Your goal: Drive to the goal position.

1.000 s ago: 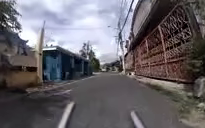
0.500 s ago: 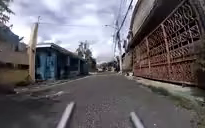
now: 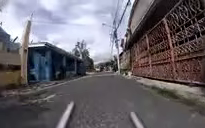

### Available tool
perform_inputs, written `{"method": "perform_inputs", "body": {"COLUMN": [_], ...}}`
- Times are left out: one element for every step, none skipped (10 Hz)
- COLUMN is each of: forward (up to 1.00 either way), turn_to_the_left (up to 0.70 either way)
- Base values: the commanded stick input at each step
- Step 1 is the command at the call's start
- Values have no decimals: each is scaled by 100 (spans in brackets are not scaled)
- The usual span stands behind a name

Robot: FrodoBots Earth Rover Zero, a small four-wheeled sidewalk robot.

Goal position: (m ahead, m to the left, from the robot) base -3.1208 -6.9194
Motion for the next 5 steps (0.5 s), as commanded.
{"method": "perform_inputs", "body": {"forward": [69,41,14,0,0], "turn_to_the_left": [11,28,46,65,85]}}
